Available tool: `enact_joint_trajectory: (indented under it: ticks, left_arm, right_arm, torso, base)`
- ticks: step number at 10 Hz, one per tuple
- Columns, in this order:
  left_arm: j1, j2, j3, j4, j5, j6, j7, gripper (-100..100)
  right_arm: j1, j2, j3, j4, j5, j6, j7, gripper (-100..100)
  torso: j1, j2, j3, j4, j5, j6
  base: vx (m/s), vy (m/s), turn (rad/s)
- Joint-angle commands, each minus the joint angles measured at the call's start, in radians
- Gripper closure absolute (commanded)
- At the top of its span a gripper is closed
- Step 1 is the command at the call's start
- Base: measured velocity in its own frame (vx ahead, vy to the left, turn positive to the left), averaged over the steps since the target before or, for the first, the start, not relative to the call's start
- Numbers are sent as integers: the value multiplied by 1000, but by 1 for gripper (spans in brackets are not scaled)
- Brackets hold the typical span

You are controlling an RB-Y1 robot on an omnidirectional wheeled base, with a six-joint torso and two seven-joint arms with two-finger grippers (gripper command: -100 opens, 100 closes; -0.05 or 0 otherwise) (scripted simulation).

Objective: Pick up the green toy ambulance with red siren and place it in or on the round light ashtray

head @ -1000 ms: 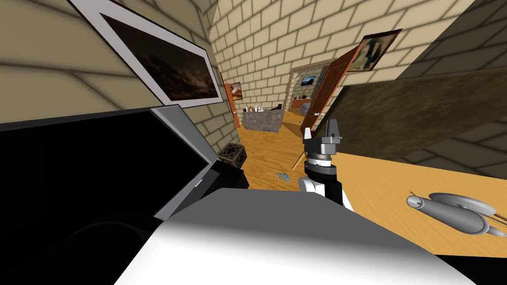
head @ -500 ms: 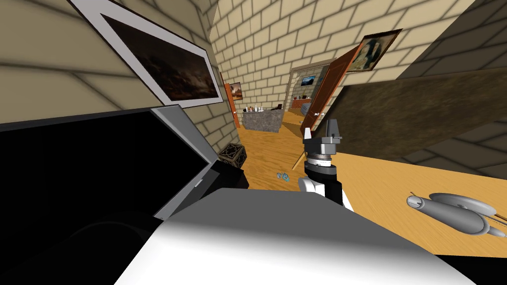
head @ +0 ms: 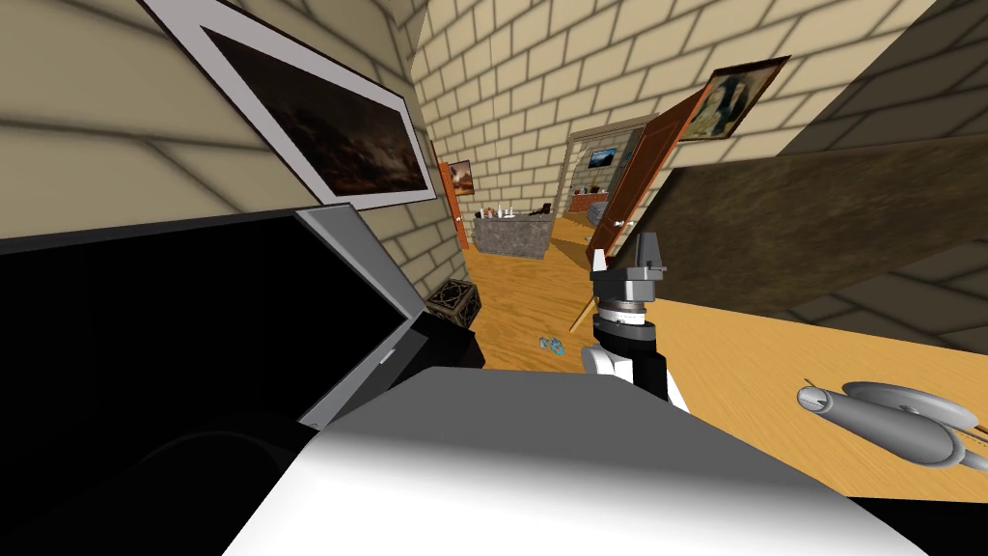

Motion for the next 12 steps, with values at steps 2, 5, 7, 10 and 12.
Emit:
enact_joint_trajectory:
  ticks: [2, 5, 7, 10, 12]
  left_arm:
    - [21, 40, 32, -25, 4, 3, 0, 100]
    - [51, 79, 65, -62, 19, 22, 0, 100]
    - [78, 91, 75, -99, 48, 59, -2, 100]
    - [102, 72, 58, -135, 92, 115, -7, 100]
    - [122, 65, 52, -163, 122, 153, -11, 100]
  right_arm:
    - [0, 0, 0, 0, 0, 0, 0, 0]
    - [0, 0, 0, 0, 0, 0, 0, 0]
    - [0, 0, 0, 0, 0, 0, 0, 0]
    - [0, 0, 0, 0, 0, 0, 0, 0]
    - [0, 0, 0, 0, 0, 0, 0, 0]
  torso:
    - [0, 0, 0, 0, 0, 0]
    - [-12, 6, 3, 1, -5, -1]
    - [-7, 6, 3, 1, -5, 0]
    - [5, 5, 3, 0, -1, 0]
    - [9, 2, 1, -1, -1, 1]
  base:
    - [-10, -50, 23]
    - [-78, -133, 43]
    - [-75, -6, 12]
    - [-68, 122, -28]
    - [-42, 163, -20]
